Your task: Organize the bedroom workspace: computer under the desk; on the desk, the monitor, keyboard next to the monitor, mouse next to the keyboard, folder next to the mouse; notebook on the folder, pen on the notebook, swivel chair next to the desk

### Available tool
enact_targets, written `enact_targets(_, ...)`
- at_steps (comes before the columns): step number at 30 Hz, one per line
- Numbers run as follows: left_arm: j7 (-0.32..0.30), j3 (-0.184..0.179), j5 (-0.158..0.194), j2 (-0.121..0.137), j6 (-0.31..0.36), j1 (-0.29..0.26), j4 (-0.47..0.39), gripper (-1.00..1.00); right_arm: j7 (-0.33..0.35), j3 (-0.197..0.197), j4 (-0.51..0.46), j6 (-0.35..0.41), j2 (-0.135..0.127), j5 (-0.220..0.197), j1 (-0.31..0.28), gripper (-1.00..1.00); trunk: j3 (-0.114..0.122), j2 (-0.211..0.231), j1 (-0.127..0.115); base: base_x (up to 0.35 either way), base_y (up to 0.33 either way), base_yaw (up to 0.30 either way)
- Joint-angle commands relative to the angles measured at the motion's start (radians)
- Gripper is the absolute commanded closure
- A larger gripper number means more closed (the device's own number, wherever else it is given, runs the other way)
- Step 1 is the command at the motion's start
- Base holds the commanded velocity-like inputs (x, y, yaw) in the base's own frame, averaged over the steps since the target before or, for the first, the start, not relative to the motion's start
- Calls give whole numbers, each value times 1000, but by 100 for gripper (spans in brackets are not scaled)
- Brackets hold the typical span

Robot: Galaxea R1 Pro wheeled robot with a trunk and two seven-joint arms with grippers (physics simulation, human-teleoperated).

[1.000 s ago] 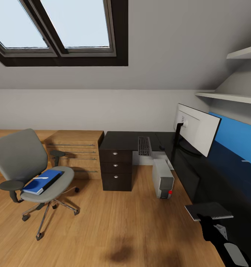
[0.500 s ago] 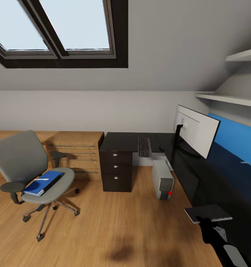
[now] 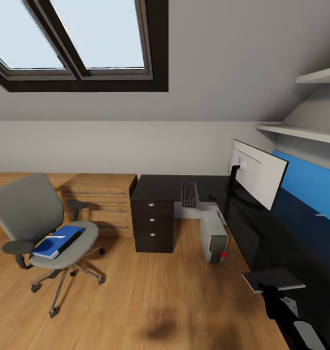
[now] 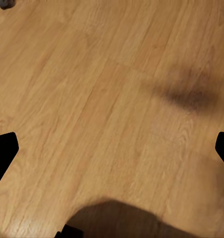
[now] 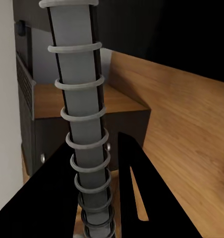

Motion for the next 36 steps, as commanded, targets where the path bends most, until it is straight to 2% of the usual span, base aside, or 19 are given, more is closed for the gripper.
enact_targets(1,-1,3,4,-1,-3,-1,0,-100,2,-5,0,8,1,-4,-1,100,2,6,-4,0,0,0)
enact_targets(18,-1,4,4,-1,-2,-1,0,-100,9,-1,-21,5,1,-1,-1,100,55,125,-69,0,0,0)
enact_targets(23,-1,3,4,-1,-1,-1,0,-100,10,20,-60,5,2,4,-1,100,71,160,-88,0,0,0)
enact_targets(29,0,3,4,-1,-1,-1,1,-100,10,71,-86,6,3,6,-1,100,90,202,-111,0,0,0)
enact_targets(36,0,2,4,-1,-1,-1,2,-100,6,87,-89,16,4,-1,-1,100,112,251,-138,0,0,0)
